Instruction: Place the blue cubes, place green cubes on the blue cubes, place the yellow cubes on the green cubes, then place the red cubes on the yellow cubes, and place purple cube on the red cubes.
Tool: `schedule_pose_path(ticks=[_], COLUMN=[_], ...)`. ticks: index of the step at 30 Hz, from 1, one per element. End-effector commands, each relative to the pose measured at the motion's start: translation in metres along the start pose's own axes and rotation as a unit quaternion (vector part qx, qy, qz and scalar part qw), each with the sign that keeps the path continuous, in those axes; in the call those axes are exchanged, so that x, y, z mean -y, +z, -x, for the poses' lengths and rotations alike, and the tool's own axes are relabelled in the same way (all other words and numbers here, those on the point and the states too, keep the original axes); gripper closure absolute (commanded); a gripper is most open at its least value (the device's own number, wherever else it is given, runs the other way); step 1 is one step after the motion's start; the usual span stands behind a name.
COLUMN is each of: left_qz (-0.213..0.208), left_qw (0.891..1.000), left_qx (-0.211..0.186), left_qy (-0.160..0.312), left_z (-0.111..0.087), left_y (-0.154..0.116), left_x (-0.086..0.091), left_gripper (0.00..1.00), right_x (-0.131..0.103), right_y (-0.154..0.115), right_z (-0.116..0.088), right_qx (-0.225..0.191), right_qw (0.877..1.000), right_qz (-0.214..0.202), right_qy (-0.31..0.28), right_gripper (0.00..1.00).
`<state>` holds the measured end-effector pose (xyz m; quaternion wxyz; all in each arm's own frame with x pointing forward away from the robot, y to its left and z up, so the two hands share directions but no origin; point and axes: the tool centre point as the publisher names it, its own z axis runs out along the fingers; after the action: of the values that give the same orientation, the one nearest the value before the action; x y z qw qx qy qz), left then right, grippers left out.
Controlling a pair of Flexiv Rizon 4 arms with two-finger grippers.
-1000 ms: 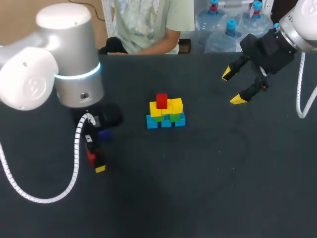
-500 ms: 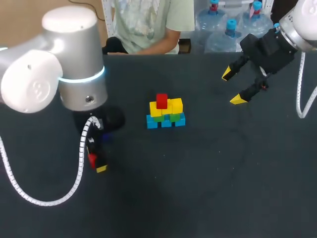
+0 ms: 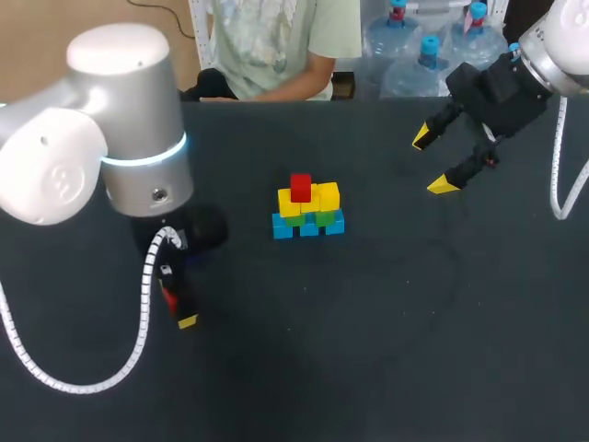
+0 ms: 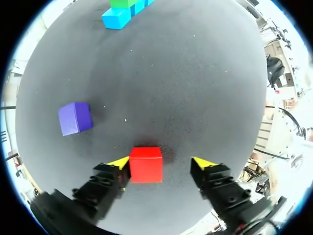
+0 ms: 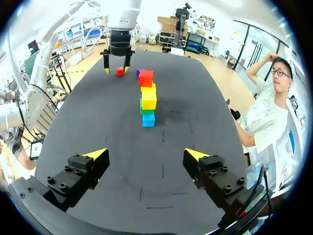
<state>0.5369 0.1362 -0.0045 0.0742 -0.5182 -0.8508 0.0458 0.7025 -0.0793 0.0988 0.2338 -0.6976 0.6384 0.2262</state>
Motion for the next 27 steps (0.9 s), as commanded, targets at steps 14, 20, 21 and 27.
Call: schedule_pose_path(ticks=[14, 20, 21, 27], left_qz=[0.034, 0.063, 0.068, 0.104], left_qw=[0.999, 0.997, 0.997, 0.990], left_qx=[0.022, 0.008, 0.007, -0.007], left_qy=[0.007, 0.036, 0.045, 0.099], left_z=[0.010, 0.037, 0.044, 0.077], left_y=[-0.006, -0.025, -0.029, -0.045], left_x=[0.005, 0.012, 0.015, 0.027], left_gripper=[1.00, 1.00, 1.00, 1.00], right_x=[0.000, 0.000, 0.000, 0.000], right_y=[0.000, 0.000, 0.000, 0.000], right_z=[0.000, 0.000, 0.000, 0.000], right_qx=[0.001, 0.001, 0.001, 0.001], right_qw=[1.000, 1.000, 1.000, 1.000], right_qz=[0.000, 0.000, 0.000, 0.000], right_qy=[0.000, 0.000, 0.000, 0.000], right_gripper=[0.00, 0.00, 0.00, 0.00])
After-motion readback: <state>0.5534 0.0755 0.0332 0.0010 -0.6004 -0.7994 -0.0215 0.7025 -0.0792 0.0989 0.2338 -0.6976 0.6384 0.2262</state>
